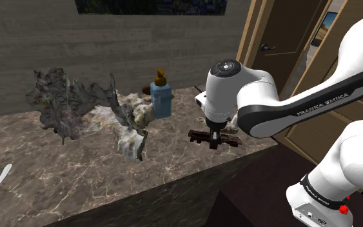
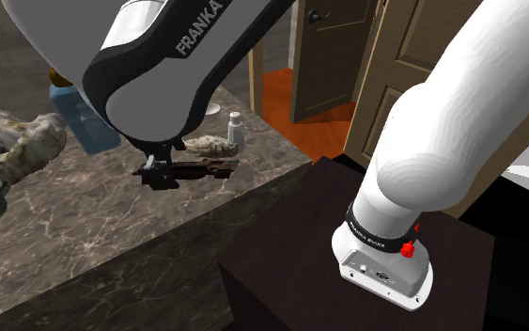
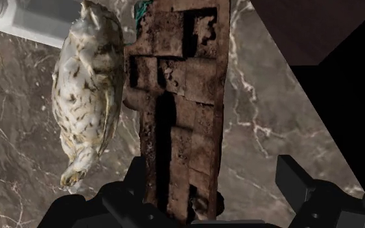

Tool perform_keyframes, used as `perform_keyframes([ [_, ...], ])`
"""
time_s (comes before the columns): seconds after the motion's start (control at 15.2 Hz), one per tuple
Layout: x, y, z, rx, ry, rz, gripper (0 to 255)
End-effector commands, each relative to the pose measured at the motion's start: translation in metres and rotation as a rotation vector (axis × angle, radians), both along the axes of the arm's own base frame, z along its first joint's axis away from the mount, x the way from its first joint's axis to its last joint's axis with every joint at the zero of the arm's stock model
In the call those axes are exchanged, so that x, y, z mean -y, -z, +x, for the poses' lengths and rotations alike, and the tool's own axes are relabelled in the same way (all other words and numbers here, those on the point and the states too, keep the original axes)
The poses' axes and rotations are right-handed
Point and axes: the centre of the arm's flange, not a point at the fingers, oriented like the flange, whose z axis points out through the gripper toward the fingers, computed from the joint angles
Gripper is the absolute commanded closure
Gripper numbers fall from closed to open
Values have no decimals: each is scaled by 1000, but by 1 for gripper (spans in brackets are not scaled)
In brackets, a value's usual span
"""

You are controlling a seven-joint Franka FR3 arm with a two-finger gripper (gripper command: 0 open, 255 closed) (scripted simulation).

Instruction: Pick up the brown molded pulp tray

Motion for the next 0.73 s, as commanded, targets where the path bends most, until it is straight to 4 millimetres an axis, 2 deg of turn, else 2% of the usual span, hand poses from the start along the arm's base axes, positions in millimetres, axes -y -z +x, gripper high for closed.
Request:
perform_keyframes([
  [0.0,0,10,0,0,-1,0,0],
  [0.13,0,13,0,0,-1,0,0],
  [0.2,-1,13,0,0,-1,0,255],
  [0.66,-1,13,0,0,-1,0,255],
])
